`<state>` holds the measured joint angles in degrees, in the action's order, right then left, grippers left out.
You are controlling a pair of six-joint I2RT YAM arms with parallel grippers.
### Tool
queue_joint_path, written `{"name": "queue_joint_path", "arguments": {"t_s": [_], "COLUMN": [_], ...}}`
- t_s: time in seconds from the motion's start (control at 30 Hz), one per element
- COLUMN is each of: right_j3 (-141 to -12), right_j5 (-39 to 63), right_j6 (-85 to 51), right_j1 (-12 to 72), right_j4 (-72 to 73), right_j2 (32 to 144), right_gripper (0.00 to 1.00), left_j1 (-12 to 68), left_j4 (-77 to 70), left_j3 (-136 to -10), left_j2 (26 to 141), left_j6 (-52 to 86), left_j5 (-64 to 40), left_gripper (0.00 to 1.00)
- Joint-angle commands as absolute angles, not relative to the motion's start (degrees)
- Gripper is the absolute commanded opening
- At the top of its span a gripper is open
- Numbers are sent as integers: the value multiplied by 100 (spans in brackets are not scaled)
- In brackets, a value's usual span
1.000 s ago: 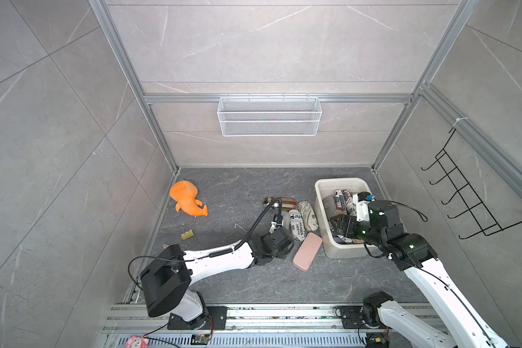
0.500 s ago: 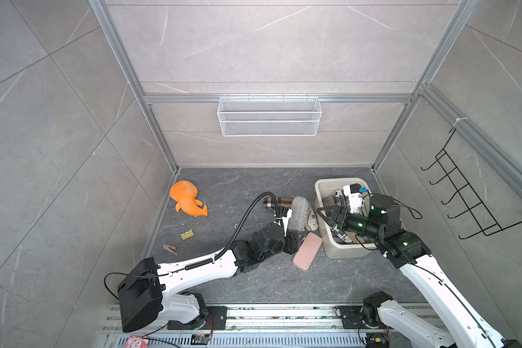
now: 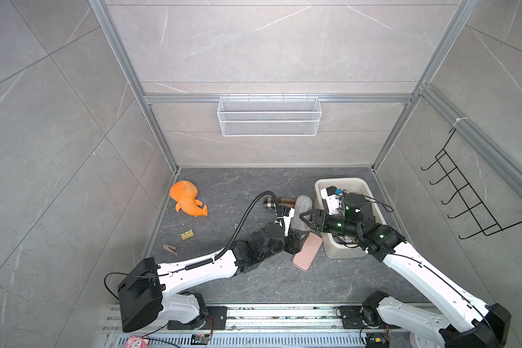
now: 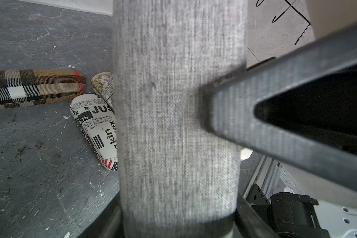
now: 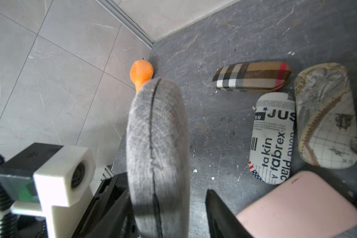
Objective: Put the glasses cases into the storage boxes
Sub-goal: Pick up the glasses case at the center of the board.
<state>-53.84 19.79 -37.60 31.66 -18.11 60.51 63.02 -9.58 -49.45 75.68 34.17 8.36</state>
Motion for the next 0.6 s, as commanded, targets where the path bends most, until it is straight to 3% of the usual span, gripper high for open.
{"name": "queue_joint_path", "arguments": {"t_s": [0.0,0.17,0.4,0.57], "right_j3": [-5506,-5562,-5750,-6135], "right_j5": [1709,1644,1244,677], "right_j6": [-3788,-3779,-3691,-3429], "right_j1": [3297,3402,3427,3428], "right_j4": [-1618,-1609,-1804,-2307], "right_j2": [6090,6174,6016,5986], "right_gripper": [46,36,32,31], "left_j1": [6329,6328,6328,6328], "left_j4": [-1434,-1499,-1301,-1110], "left_j3": [-5070,-4989,-4847,-4499], "left_j2": [7515,7492,7359,6886], "left_j6": [3340,3349,3387,3518], "left_j5": [758,759,845,1131], "left_gripper": [56,57,85,89]}}
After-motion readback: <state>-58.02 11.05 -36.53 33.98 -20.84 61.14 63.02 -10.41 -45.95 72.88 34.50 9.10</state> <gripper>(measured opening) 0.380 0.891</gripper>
